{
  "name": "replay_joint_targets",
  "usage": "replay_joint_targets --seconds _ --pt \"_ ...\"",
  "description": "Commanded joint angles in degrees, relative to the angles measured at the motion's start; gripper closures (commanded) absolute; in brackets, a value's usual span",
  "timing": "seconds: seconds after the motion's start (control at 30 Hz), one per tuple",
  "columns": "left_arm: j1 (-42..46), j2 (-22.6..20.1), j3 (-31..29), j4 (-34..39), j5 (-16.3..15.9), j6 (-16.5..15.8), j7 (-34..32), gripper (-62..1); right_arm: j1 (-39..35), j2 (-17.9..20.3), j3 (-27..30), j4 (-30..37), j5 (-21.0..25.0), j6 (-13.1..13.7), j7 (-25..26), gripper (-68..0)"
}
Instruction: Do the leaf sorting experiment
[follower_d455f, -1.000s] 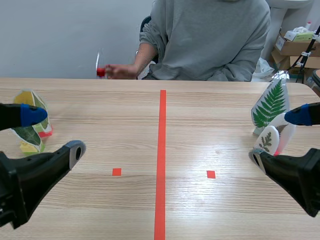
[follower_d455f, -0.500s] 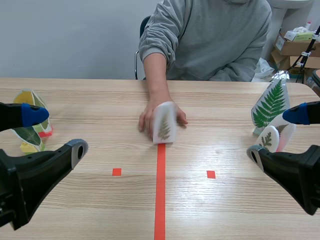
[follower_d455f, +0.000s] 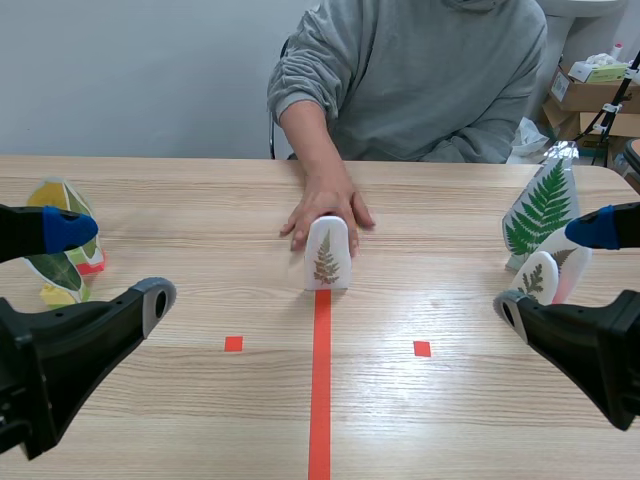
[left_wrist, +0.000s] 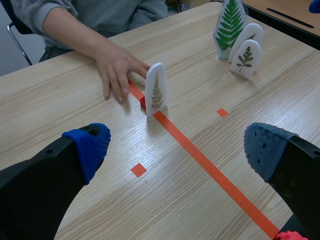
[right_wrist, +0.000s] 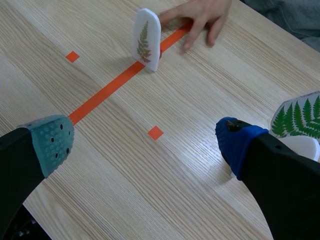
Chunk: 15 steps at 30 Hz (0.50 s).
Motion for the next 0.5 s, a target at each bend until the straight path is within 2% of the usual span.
replay_joint_targets --seconds 0.0,0.47 --pt "0.3 0.5 -0.5 0.6 -0.7 0.0 -0.8 -57.2 0.5 0.0 0.2 0.0 1.0 0.4 0.6 -57.8" --pt "0.3 0.5 -0.5 0.6 -0.7 0.0 -0.8 -57.2 0.5 0.0 0.2 0.0 0.4 0.4 0.6 -57.8"
